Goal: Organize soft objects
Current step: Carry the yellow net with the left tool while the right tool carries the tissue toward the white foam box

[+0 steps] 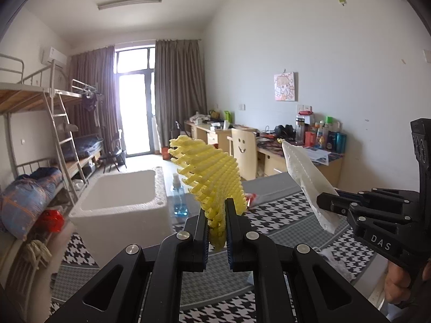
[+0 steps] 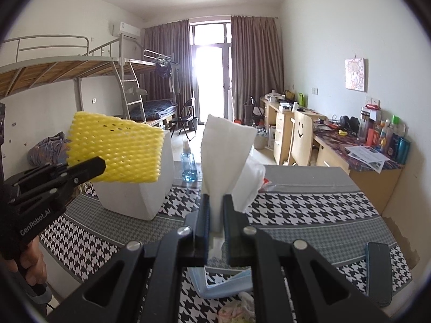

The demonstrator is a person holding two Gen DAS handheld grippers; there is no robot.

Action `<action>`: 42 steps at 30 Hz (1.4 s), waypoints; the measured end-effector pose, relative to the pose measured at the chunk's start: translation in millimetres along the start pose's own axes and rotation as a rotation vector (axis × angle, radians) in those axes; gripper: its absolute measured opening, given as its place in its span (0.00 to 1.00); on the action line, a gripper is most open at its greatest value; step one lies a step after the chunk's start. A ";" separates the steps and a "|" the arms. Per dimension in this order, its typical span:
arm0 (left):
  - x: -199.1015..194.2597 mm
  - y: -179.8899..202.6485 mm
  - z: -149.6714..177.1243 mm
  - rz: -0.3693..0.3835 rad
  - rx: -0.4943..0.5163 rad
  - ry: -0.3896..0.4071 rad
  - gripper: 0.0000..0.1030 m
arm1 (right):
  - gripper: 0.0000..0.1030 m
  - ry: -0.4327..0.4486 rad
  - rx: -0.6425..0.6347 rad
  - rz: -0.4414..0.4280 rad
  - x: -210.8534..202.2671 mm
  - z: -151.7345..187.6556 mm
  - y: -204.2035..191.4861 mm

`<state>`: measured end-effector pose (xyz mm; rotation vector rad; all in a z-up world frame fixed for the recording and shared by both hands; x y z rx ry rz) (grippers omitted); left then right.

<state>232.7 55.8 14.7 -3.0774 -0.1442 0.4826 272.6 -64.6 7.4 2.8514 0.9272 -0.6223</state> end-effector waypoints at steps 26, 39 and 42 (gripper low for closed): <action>8.3 -48.8 -22.5 -0.103 0.004 0.044 0.11 | 0.12 0.012 -0.067 -0.089 30.2 -41.6 -48.0; 12.5 -74.3 -24.3 -0.166 -0.024 0.040 0.11 | 0.12 -0.021 -0.085 -0.140 56.6 -49.2 -63.8; 13.2 -79.3 -26.8 -0.181 -0.027 0.043 0.11 | 0.12 -0.032 -0.091 -0.144 60.9 -52.9 -69.0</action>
Point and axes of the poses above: each gripper's, at about its wrist camera, not at the fingertips, and x roughly the way its jaws point, y to its right, z to its underside, the point moved 10 cm from there along x, roughly the way its jaws point, and after that the axes turned 2 degrees about -z, right-handed, at the moved point
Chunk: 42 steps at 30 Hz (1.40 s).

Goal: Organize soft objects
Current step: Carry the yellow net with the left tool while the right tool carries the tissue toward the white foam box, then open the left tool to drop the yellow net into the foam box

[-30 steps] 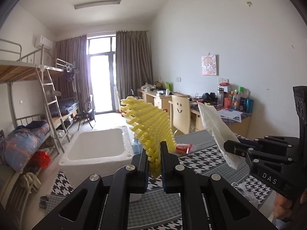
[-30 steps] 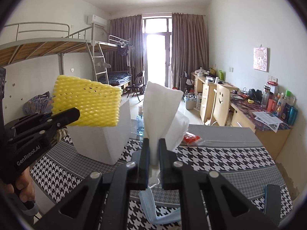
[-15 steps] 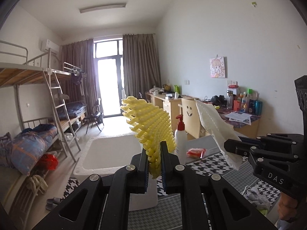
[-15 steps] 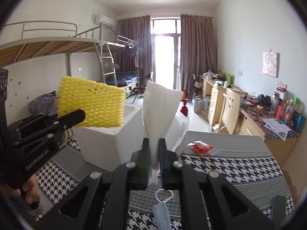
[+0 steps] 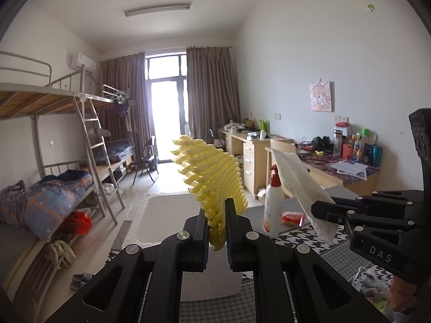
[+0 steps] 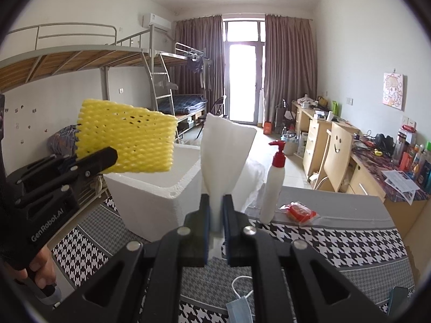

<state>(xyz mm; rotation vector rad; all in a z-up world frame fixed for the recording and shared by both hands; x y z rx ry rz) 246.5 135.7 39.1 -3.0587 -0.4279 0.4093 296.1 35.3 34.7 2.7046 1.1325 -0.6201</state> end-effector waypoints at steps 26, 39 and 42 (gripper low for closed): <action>51.6 -42.0 3.0 -0.055 -0.055 -0.103 0.11 | 0.12 -0.030 -0.055 -0.096 38.2 -18.4 -31.7; 81.6 -42.7 14.1 -0.032 -0.062 -0.172 0.10 | 0.12 -0.043 -0.068 -0.070 50.8 -24.9 -28.1; 88.3 -39.6 16.6 -0.022 -0.062 -0.186 0.11 | 0.12 -0.048 -0.068 -0.059 53.5 -25.2 -25.4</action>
Point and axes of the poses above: each gripper's, at about its wrist camera, not at the fingertips, and x roughly the way its jaws point, y to its right, z to its underside, the point moved 10 cm from there along x, roughly the way its jaws point, and after that the axes turned 2 degrees about -z, right-handed, at the moved point
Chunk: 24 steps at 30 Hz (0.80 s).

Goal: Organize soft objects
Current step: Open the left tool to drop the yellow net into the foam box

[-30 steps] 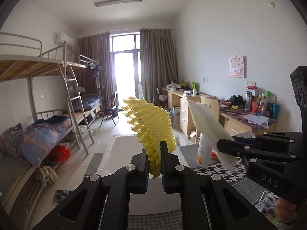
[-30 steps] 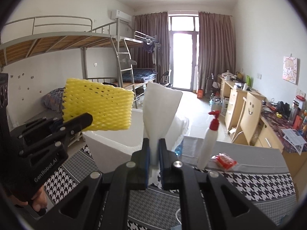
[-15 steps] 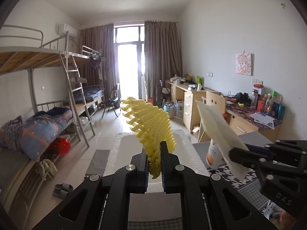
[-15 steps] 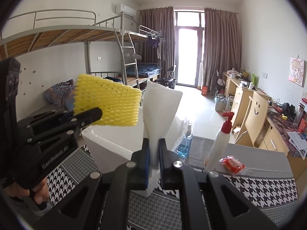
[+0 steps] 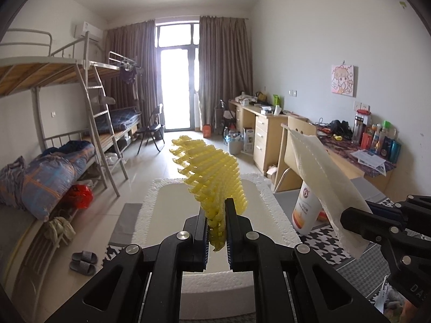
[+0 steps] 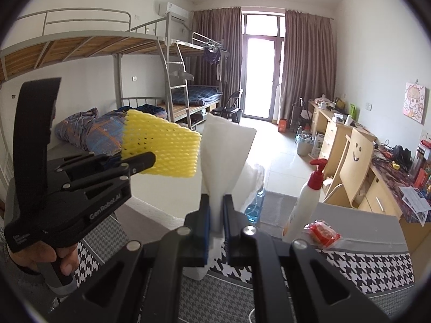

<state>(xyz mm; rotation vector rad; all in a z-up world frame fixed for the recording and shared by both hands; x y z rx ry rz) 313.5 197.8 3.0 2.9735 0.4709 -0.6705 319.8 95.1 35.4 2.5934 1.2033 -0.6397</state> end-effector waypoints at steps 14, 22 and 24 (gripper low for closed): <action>-3.0 -12.4 5.1 -0.031 -0.016 -0.009 0.94 | 0.12 -0.009 0.002 0.015 5.8 0.5 5.6; -23.5 -24.3 2.1 -0.086 -0.016 0.038 0.97 | 0.12 -0.020 -0.001 0.000 16.0 -1.2 -3.4; -30.2 -30.6 1.6 -0.103 -0.018 0.060 0.99 | 0.12 -0.021 -0.009 -0.008 18.4 -2.9 -7.3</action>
Point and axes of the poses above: each gripper's, at about its wrist camera, not at the fingertips, and x roughly the way its jaws point, y to its right, z to its underside, the point moved 10 cm from there along x, roughly the way its jaws point, and after that the axes turned 2 degrees about -z, right-handed, at the moved point
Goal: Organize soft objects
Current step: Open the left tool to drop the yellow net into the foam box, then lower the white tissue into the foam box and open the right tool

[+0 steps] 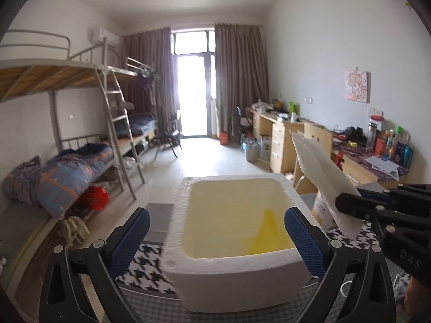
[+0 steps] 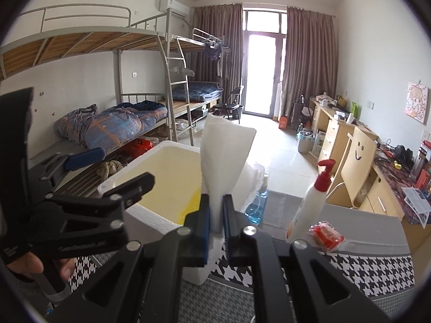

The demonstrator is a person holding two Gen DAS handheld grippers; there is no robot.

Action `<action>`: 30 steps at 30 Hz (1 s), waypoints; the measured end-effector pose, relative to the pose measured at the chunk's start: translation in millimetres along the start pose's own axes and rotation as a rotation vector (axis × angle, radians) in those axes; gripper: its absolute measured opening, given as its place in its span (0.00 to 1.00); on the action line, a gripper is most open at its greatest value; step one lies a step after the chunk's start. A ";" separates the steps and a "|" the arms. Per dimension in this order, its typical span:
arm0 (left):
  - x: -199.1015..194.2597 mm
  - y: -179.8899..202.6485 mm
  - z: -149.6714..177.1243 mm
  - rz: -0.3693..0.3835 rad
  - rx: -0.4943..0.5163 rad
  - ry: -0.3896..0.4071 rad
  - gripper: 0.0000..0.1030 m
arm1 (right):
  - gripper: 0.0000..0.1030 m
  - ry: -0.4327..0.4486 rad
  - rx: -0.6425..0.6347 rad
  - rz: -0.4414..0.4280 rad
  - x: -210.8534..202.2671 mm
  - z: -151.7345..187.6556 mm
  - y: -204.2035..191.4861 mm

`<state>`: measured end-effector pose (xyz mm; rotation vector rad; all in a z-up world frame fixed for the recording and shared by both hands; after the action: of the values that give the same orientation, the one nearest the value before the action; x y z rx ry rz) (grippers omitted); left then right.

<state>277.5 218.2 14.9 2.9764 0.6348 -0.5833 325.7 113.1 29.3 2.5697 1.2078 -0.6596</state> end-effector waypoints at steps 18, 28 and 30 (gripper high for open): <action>-14.5 -19.7 9.3 -0.007 -0.039 0.011 0.99 | 0.12 -0.049 -0.021 -0.063 32.9 -7.1 -28.0; -15.4 -22.7 15.7 0.007 -0.051 -0.001 0.99 | 0.12 -0.096 -0.018 -0.096 50.8 -1.9 -25.3; -15.5 -24.0 15.9 0.004 -0.056 0.000 0.99 | 0.14 -0.119 -0.012 -0.116 55.9 1.6 -24.6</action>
<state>249.2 232.3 6.7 2.9253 0.6340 -0.5560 337.5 165.6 0.4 2.4269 1.3240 -0.8144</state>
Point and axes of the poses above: each gripper's, at about its wrist camera, not at the fingertips, and x roughly the way its jaws point, y to its right, z to its underside, the point moved 10 cm from there along x, roughly the way its jaws point, and after that the axes turned 2 degrees about -z, right-handed, at the moved point
